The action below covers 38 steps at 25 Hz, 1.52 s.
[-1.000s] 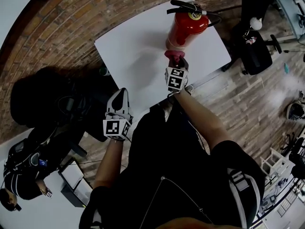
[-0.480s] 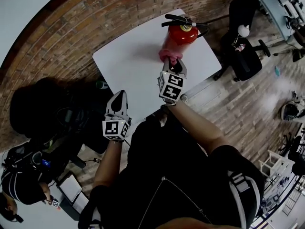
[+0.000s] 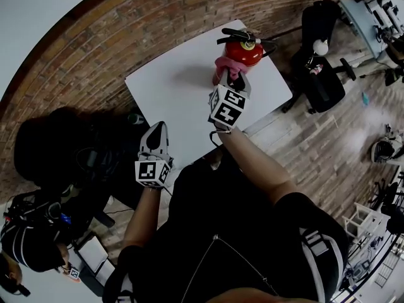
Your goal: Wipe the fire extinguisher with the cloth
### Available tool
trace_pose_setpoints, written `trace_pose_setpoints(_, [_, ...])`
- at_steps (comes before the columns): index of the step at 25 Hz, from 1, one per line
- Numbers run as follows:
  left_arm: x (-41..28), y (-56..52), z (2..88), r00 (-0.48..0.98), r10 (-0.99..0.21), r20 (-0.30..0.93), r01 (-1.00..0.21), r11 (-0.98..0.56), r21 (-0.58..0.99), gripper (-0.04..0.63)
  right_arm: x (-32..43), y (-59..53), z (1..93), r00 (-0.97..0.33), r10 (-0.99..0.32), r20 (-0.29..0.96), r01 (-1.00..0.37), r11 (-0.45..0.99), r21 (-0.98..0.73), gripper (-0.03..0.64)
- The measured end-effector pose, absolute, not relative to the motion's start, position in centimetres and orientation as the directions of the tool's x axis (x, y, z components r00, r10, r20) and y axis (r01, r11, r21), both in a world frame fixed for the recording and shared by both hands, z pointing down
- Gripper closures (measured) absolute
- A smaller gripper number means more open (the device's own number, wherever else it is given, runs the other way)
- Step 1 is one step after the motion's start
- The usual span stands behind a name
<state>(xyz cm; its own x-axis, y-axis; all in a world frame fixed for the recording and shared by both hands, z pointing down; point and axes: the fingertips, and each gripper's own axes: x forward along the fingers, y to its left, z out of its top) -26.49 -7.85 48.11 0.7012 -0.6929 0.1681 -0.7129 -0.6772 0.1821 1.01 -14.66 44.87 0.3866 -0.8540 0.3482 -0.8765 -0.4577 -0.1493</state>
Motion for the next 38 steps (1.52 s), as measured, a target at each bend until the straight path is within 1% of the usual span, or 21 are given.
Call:
trace_pose_setpoints(7, [-27.1,-8.7,48.2,0.695,-0.698,0.174,-0.719,-0.671,0.179,0.577,1.2,-15.4,45.1,0.425,-0.843,0.328,-0.862,-0.488,-0.138,0.503])
trace_pose_setpoints(16, [-27.0,-8.9,48.6,0.692,-0.698,0.185,-0.722,-0.669,0.179,0.577,1.1,-15.6,46.1,0.441,-0.843,0.307,-0.861,-0.494,-0.119,0.503])
trace_pose_setpoints(38, [-28.4,-8.1,49.9,0.671,-0.705,0.227,-0.740,-0.653,0.162,0.577,1.1,-15.6,52.8,0.459,-0.820,0.343,-0.854,-0.513,-0.085,0.503])
